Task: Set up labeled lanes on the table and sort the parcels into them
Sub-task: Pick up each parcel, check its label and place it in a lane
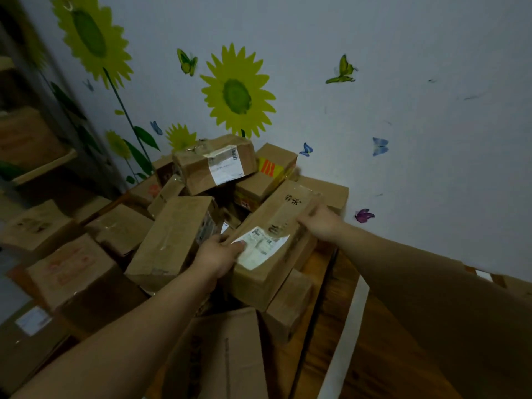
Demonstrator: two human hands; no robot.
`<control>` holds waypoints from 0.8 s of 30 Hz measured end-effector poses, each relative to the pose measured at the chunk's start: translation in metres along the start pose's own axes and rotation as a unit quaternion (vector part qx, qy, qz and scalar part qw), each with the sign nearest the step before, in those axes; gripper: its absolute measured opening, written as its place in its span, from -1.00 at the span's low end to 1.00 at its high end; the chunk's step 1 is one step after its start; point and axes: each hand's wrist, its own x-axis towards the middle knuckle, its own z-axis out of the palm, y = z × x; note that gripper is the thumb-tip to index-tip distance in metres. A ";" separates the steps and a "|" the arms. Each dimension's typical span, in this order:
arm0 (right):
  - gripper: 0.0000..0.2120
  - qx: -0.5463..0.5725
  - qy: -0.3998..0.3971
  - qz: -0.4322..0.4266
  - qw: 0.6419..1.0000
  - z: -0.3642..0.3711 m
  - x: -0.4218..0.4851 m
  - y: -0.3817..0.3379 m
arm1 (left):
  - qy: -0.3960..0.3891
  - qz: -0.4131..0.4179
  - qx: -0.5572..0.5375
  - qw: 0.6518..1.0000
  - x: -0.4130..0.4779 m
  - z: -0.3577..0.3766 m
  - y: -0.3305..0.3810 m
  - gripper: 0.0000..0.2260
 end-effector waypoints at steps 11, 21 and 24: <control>-0.29 0.230 0.022 0.118 0.966 0.015 0.018 -0.001 | -0.029 -0.020 0.025 0.999 -0.009 -0.007 -0.006 -0.71; -0.06 0.197 0.250 0.057 0.946 -0.022 -0.123 -0.021 | -0.134 0.100 0.053 0.984 -0.079 -0.073 -0.006 -0.84; -0.34 0.258 0.279 0.039 0.924 -0.014 -0.190 -0.024 | -0.149 0.140 0.049 0.978 -0.107 -0.101 -0.010 -0.85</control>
